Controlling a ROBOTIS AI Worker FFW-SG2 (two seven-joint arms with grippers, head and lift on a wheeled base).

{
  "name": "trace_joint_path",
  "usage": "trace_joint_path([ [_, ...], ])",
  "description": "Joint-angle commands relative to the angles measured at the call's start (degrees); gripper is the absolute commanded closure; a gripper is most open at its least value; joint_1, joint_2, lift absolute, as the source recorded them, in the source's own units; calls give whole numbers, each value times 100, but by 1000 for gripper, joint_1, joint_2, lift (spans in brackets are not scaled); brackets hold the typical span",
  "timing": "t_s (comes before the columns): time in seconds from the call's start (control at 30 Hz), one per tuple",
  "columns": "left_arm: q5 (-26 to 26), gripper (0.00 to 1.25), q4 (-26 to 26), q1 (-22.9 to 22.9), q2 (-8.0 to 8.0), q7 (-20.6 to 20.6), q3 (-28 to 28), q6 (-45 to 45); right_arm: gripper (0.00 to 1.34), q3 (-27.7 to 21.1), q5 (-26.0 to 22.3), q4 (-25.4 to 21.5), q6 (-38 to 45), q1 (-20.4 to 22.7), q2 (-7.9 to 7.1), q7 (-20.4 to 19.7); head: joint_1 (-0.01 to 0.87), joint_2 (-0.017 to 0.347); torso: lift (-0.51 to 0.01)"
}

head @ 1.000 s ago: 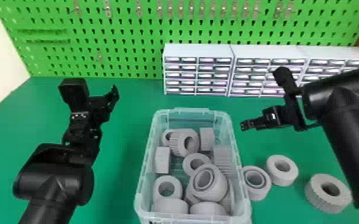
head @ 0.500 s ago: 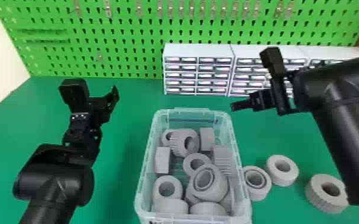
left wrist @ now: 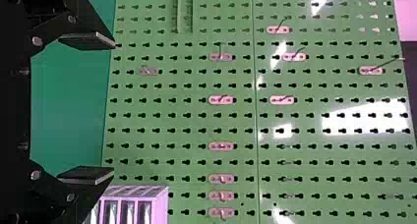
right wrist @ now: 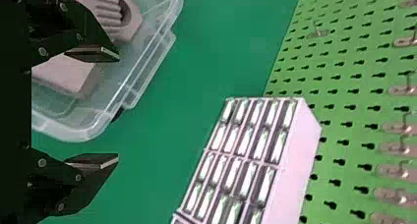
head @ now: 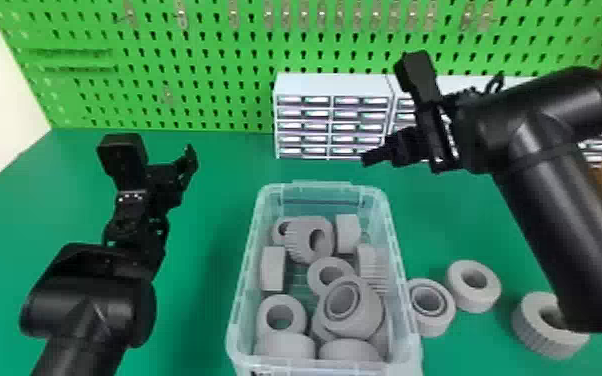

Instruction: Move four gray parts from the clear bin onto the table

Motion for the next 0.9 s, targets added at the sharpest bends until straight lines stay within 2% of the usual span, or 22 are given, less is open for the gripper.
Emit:
trace_joint_path([
  [0.0, -14, 348, 0, 0, 0, 0, -12, -1, 527, 162, -246, 17, 4, -98, 28, -103, 693, 72, -52],
  [0.3, -14, 348, 0, -18, 0, 0, -12, -1, 527, 399, -782, 210, -58, -274, 98, -428, 693, 72, -52],
  [0.87, -5, 348, 0, -18, 0, 0, 5, -18, 527, 917, -1283, 632, -207, -555, 230, -762, 693, 72, -52],
])
